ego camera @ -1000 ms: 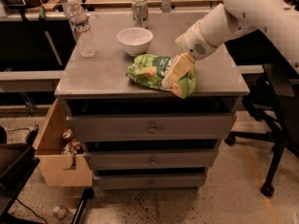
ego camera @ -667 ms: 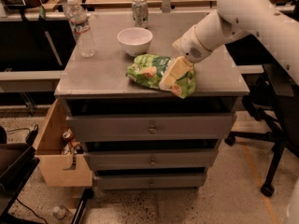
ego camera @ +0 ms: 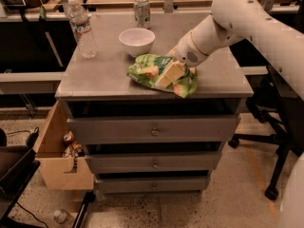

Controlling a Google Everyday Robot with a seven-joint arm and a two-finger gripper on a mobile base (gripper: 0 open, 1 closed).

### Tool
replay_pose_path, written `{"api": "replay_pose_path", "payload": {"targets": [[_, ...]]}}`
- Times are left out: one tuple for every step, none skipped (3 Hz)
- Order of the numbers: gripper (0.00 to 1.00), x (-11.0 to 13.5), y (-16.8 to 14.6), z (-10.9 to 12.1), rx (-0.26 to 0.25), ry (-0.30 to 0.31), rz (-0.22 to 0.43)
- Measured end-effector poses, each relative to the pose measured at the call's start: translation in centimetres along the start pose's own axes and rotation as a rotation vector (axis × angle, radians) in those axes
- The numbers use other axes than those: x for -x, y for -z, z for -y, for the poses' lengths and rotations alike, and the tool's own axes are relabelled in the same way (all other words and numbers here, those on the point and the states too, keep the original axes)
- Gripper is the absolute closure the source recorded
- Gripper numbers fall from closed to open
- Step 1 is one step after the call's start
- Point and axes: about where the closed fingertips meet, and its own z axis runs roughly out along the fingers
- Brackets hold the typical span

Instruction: Move green rice chip bag near 7up can

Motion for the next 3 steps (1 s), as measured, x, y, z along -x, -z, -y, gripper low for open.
{"api": "replay_pose_path", "payload": {"targets": [[0.64, 0.03, -0.29, -0.09, 0.005, 0.001, -0.001], [0.88, 0.05, -0.57, -0.17, 0.01, 0.001, -0.001], [1.0, 0.06, -0.59, -0.18, 0.01, 0.001, -0.001]]}}
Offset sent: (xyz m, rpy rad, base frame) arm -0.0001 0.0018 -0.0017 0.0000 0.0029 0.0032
